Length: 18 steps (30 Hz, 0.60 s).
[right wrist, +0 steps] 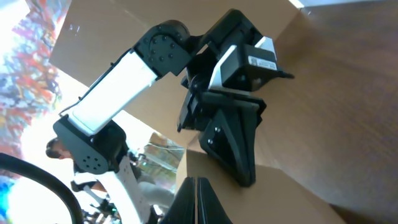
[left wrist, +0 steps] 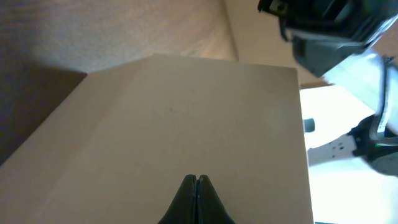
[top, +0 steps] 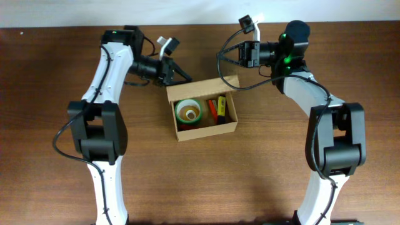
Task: Pack container
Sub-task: 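Push the box lid closed with both grippers from the back, then press down on the closed lid with both grippers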
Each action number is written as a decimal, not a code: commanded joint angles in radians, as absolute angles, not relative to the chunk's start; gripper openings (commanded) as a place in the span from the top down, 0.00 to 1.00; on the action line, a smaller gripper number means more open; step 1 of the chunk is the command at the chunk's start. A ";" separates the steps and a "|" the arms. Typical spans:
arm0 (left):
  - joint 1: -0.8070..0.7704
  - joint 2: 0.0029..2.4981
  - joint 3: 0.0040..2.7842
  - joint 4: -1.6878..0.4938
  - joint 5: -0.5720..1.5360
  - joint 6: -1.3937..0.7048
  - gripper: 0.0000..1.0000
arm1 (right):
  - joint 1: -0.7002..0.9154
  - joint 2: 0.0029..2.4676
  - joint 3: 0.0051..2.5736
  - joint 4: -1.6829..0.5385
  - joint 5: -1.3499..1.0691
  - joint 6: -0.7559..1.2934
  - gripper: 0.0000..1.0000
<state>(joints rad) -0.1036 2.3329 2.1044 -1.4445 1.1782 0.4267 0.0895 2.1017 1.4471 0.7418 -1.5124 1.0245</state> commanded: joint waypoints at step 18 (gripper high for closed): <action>-0.138 2.290 2.101 -1.422 0.967 0.417 0.98 | 0.147 2.078 1.459 0.091 -1.035 0.939 0.96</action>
<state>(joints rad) -0.1310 2.3318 2.1044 -1.4239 1.0214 0.4259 0.1192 2.1010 1.4521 0.1177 -1.0832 1.0477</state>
